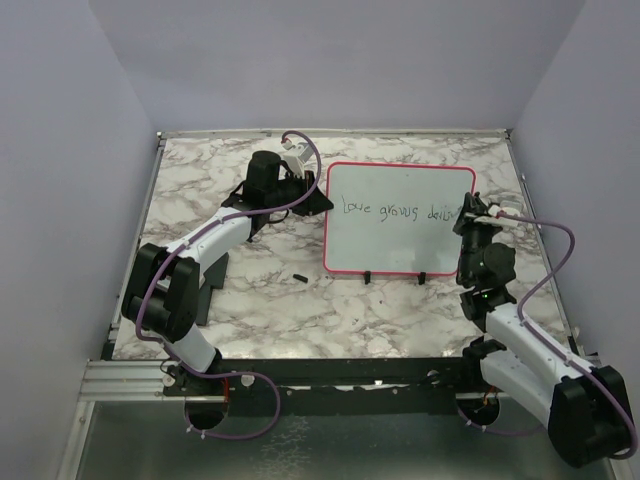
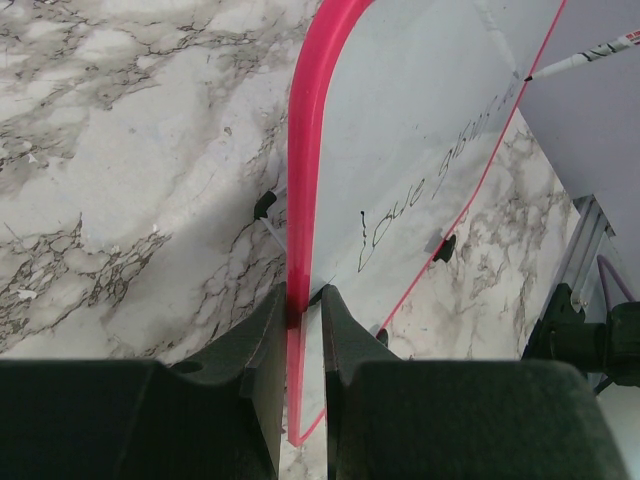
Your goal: Write a sentence on the whiteboard
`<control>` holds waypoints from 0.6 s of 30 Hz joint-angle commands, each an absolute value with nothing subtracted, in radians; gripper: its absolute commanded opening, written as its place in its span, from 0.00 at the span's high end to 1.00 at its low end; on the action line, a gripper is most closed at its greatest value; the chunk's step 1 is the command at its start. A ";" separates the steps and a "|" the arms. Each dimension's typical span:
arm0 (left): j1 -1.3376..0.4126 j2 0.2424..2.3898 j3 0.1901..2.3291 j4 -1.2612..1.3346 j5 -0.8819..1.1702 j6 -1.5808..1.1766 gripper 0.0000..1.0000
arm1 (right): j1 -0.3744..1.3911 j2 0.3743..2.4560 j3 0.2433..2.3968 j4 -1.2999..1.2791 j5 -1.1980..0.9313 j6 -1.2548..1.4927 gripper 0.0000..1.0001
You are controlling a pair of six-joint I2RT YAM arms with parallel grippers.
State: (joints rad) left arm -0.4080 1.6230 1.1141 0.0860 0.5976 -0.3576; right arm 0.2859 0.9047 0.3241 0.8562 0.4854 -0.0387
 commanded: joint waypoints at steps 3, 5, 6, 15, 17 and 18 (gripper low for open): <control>-0.397 1.581 1.108 0.108 0.564 -0.346 1.00 | 0.282 0.857 0.337 0.808 0.429 -0.014 0.99; -0.397 1.581 1.108 0.108 0.566 -0.345 1.00 | 0.281 0.865 0.340 0.811 0.428 -0.017 0.99; -0.397 1.581 1.108 0.108 0.566 -0.345 1.00 | 0.282 0.871 0.341 0.816 0.425 -0.018 0.99; -0.397 1.580 1.104 0.110 0.563 -0.344 1.00 | 0.282 0.936 0.366 0.885 0.429 -0.041 0.99; -0.397 1.581 1.104 0.108 0.562 -0.344 1.00 | 0.282 0.937 0.367 0.892 0.429 -0.043 0.99; -0.397 1.580 1.104 0.109 0.563 -0.344 1.00 | 0.282 0.937 0.368 0.895 0.430 -0.044 0.99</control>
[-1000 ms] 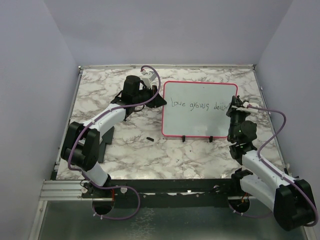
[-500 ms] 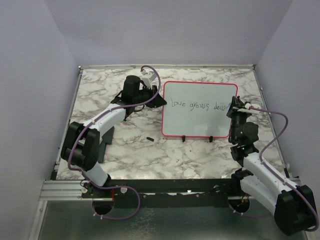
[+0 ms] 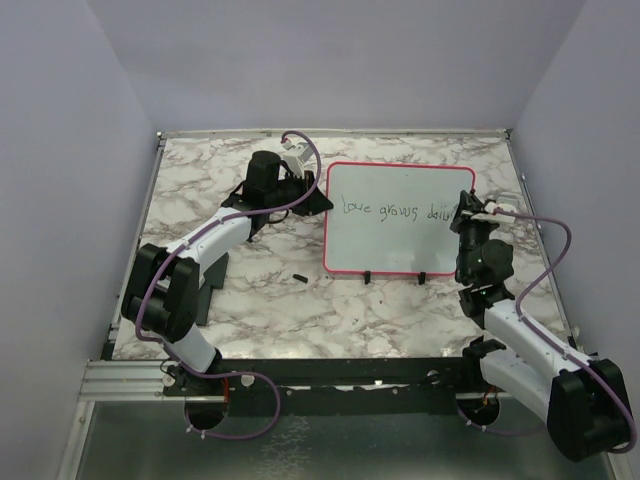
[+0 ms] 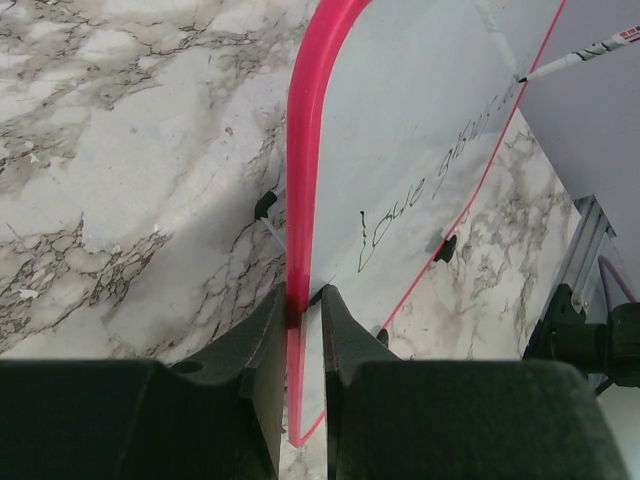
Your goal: Write a sentence on the whiteboard
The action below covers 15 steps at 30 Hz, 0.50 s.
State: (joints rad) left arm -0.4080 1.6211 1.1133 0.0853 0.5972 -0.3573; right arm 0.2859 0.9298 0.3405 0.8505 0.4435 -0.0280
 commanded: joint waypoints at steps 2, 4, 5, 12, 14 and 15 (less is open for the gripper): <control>-0.398 1.582 1.105 0.109 0.564 -0.344 1.00 | 0.281 0.934 0.370 0.895 0.432 -0.045 0.99; -0.397 1.582 1.104 0.109 0.563 -0.342 1.00 | 0.281 0.930 0.370 0.897 0.430 -0.046 0.99; -0.397 1.581 1.104 0.109 0.563 -0.342 1.00 | 0.281 0.931 0.371 0.899 0.432 -0.048 0.99; -0.397 1.579 1.104 0.109 0.563 -0.342 1.00 | 0.282 0.963 0.371 0.914 0.445 -0.060 0.99; -0.396 1.578 1.103 0.108 0.563 -0.342 1.00 | 0.281 0.969 0.366 0.921 0.455 -0.063 0.99; -0.397 1.578 1.103 0.109 0.563 -0.343 1.00 | 0.282 0.969 0.364 0.922 0.459 -0.065 0.99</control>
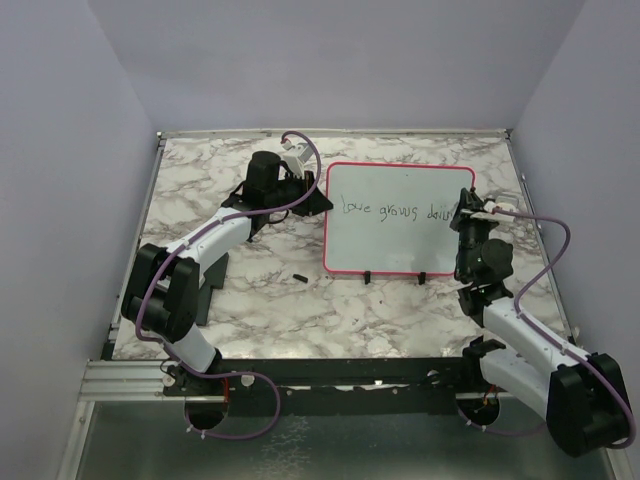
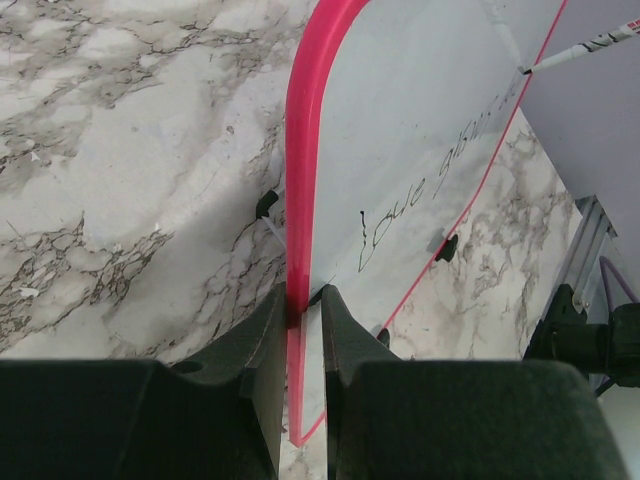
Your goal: Write a sentence on the whiteboard
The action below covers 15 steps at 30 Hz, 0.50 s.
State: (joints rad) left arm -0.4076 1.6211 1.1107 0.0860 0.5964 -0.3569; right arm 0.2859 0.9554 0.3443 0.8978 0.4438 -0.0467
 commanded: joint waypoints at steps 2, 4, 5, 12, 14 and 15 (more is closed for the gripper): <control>-0.398 1.577 1.103 0.108 0.563 -0.341 1.00 | 0.282 0.968 0.362 0.918 0.468 -0.066 0.99; -0.397 1.577 1.104 0.108 0.562 -0.342 1.00 | 0.281 0.962 0.359 0.911 0.472 -0.065 0.99; -0.398 1.576 1.104 0.108 0.563 -0.341 1.00 | 0.282 0.954 0.358 0.905 0.474 -0.063 0.99; -0.397 1.575 1.104 0.108 0.563 -0.341 1.00 | 0.282 0.919 0.330 0.875 0.496 -0.051 0.99; -0.397 1.574 1.104 0.108 0.563 -0.342 1.00 | 0.282 0.907 0.319 0.868 0.505 -0.048 0.99; -0.397 1.574 1.104 0.109 0.564 -0.342 1.00 | 0.281 0.903 0.316 0.865 0.507 -0.046 0.99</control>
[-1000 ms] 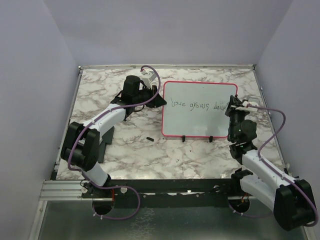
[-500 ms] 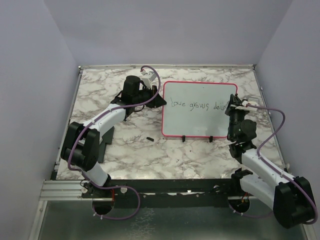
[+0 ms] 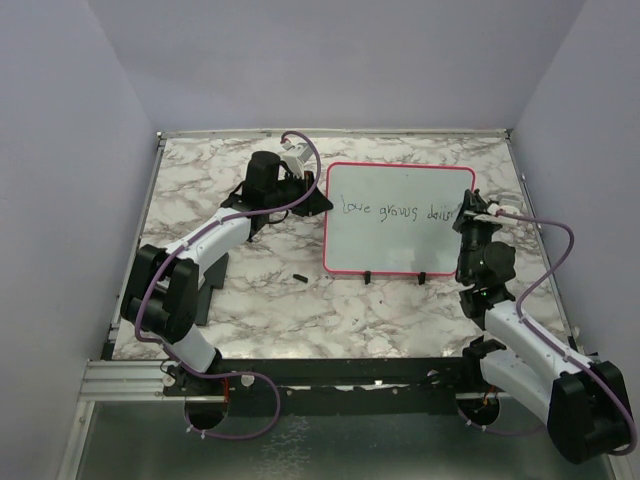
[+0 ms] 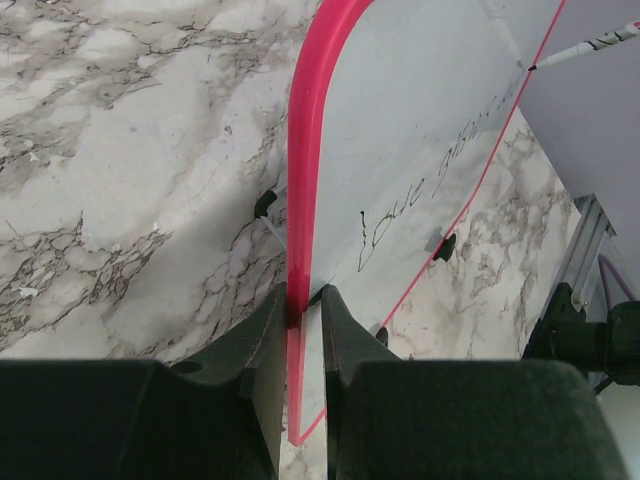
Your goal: Write a sentence on the whiteboard
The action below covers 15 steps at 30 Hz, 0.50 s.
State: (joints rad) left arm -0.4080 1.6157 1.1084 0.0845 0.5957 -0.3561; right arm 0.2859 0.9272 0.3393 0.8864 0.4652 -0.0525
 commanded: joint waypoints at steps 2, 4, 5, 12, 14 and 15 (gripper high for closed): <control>-0.397 1.574 1.104 0.108 0.565 -0.342 1.00 | 0.282 0.901 0.314 0.856 0.510 -0.043 0.99; -0.397 1.573 1.104 0.108 0.564 -0.342 1.00 | 0.282 0.901 0.309 0.853 0.510 -0.037 0.99; -0.397 1.572 1.104 0.109 0.565 -0.342 1.00 | 0.282 0.902 0.306 0.853 0.507 -0.035 0.99; -0.397 1.568 1.103 0.107 0.563 -0.342 1.00 | 0.282 0.898 0.308 0.850 0.504 -0.034 0.99; -0.397 1.566 1.102 0.108 0.563 -0.342 1.00 | 0.281 0.890 0.308 0.852 0.507 -0.036 0.99; -0.397 1.568 1.102 0.109 0.563 -0.341 1.00 | 0.282 0.884 0.308 0.847 0.508 -0.038 0.99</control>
